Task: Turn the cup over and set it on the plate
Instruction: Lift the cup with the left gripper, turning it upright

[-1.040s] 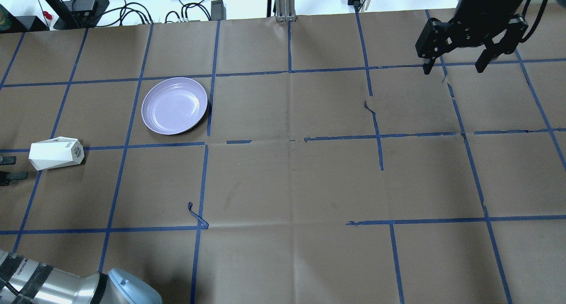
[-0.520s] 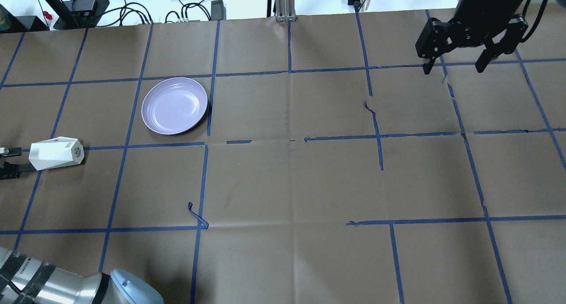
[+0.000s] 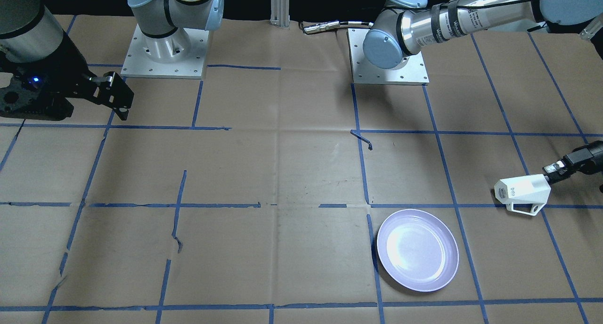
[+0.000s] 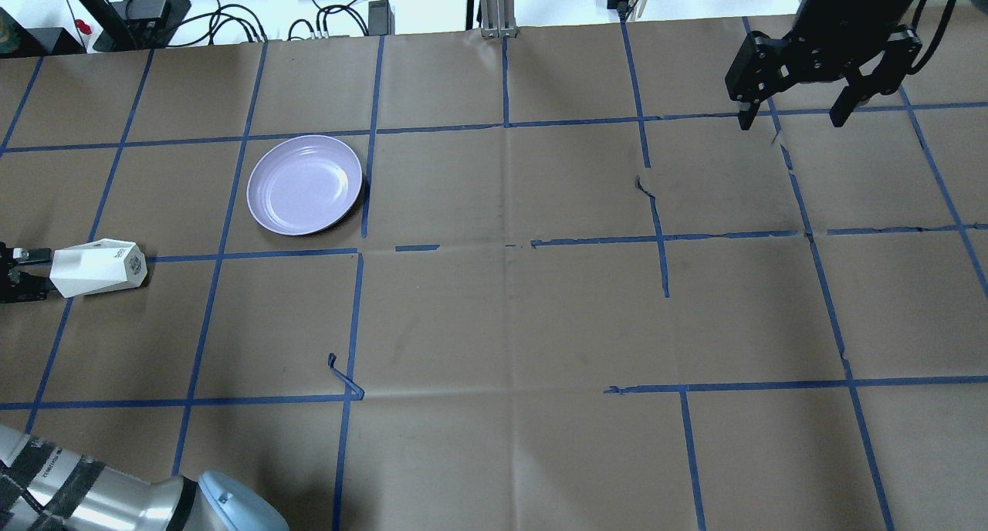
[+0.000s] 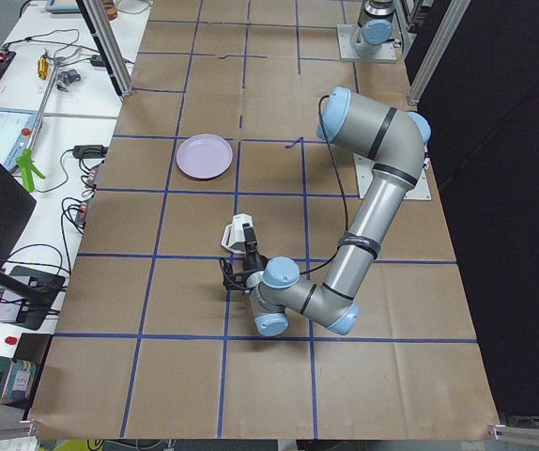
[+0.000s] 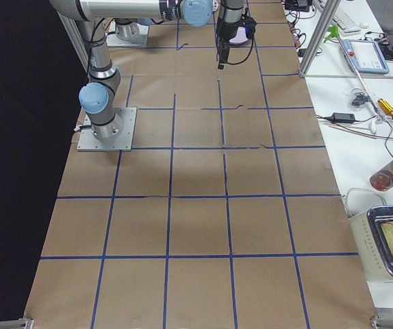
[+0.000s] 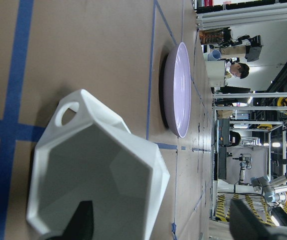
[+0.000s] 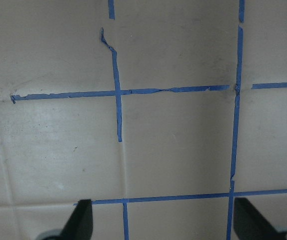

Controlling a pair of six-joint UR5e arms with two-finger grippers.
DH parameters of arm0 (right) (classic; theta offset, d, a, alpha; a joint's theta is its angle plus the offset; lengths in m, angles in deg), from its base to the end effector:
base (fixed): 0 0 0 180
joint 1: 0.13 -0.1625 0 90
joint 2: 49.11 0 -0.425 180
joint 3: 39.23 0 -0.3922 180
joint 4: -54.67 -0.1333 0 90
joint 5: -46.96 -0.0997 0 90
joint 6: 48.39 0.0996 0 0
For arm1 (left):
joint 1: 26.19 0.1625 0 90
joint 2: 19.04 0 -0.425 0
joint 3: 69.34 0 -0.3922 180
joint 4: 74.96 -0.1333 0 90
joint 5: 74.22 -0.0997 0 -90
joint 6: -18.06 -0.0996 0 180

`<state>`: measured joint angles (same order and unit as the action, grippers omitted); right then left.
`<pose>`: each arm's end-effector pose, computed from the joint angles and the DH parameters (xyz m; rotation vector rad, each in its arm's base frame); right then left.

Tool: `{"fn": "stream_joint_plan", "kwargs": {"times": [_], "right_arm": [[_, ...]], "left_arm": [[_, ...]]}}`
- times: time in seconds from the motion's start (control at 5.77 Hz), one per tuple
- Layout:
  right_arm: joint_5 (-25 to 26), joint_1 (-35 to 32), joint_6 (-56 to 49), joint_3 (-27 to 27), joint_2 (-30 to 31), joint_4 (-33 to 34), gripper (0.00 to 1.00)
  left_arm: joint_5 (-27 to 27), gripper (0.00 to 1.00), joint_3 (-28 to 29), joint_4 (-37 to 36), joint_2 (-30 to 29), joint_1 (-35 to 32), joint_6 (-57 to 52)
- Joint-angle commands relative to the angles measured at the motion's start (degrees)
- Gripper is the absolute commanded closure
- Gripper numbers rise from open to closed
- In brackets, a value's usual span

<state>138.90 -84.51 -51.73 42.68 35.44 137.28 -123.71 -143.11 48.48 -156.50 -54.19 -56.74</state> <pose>0.0781 -0.5335 0.4962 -0.0597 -3.1109 -0.1328 0.4569 -0.4672 0.1240 0.2241 -1.8941 0.2044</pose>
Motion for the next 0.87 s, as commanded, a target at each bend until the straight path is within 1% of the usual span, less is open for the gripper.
{"fn": "stream_joint_plan", "kwargs": {"times": [0.0,0.17,0.35,0.52,0.69], "right_arm": [[0.0,0.0,0.0,0.0,0.0,0.0,0.0],[0.0,0.0,0.0,0.0,0.0,0.0,0.0],[0.0,0.0,0.0,0.0,0.0,0.0,0.0],[0.0,0.0,0.0,0.0,0.0,0.0,0.0],[0.0,0.0,0.0,0.0,0.0,0.0,0.0]], "left_arm": [[0.5,0.35,0.0,0.0,0.0,0.0,-0.3],[0.3,0.68,0.0,0.0,0.0,0.0,-0.2],[0.2,0.94,0.0,0.0,0.0,0.0,-0.3],[0.2,1.0,0.0,0.0,0.1,0.0,-0.3],[0.4,1.0,0.0,0.0,0.1,0.0,-1.0]]}}
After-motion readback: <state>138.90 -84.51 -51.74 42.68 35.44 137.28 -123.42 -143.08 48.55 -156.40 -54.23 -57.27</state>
